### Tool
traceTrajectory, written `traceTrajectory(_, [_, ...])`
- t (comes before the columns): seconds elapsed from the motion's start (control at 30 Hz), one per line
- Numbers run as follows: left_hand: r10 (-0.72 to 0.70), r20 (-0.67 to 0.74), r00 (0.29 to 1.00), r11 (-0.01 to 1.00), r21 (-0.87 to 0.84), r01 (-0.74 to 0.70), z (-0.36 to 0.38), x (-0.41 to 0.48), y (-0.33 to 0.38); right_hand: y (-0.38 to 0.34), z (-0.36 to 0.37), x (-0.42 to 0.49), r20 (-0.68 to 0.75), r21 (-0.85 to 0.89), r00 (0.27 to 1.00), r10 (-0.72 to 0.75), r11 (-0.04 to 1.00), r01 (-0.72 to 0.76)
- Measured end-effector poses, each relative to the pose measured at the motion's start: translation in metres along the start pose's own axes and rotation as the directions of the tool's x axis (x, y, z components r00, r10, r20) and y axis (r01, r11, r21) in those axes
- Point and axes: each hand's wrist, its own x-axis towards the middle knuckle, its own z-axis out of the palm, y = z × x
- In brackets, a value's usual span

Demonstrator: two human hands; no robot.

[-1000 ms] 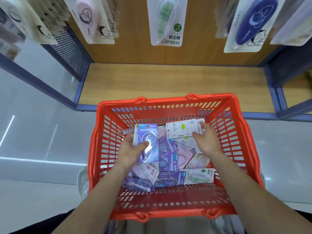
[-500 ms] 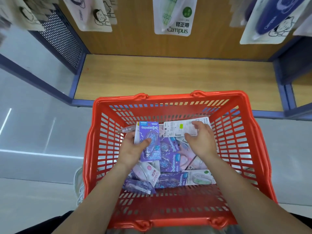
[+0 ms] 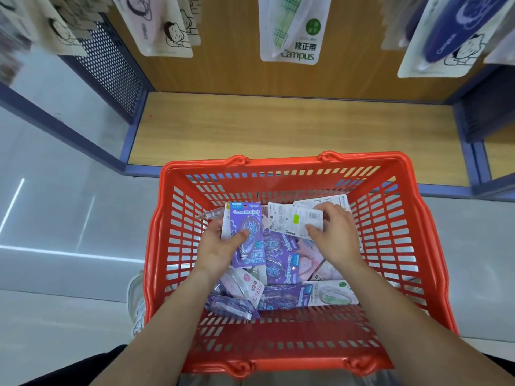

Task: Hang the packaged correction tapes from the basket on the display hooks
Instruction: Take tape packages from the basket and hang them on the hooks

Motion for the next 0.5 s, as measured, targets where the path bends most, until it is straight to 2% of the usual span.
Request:
traceTrajectory(0.1, [-0.019,-0.015,1.0,1.0,0.017,0.019,0.0,0.001,0.0,-0.009,-0.009,-0.02,0.169,0.18,0.984,-0.047,0.984,0.016])
traceTrajectory(0.2, [-0.011,-0.015,1.0,1.0,0.012,0.011,0.0,0.0,-0.001,-0.021,-0.005,-0.023,0.401,0.402,0.916,-0.011,0.901,-0.165])
traceTrajectory(0.27, [-0.008,-0.008,1.0,1.0,-0.006,0.008,-0.002,-0.002,-0.002,-0.026,0.004,-0.018,0.485,0.459,0.874,0.027,0.843,-0.28])
traceTrajectory(0.37, [0.011,-0.005,1.0,1.0,0.007,-0.011,-0.003,-0.003,-0.003,-0.03,0.02,-0.015,0.547,0.35,0.836,0.042,0.896,-0.273])
traceTrajectory(0.5, [0.016,-0.002,1.0,1.0,0.019,-0.016,-0.005,-0.002,-0.004,-0.035,0.033,-0.011,0.485,0.17,0.87,0.092,0.966,-0.197])
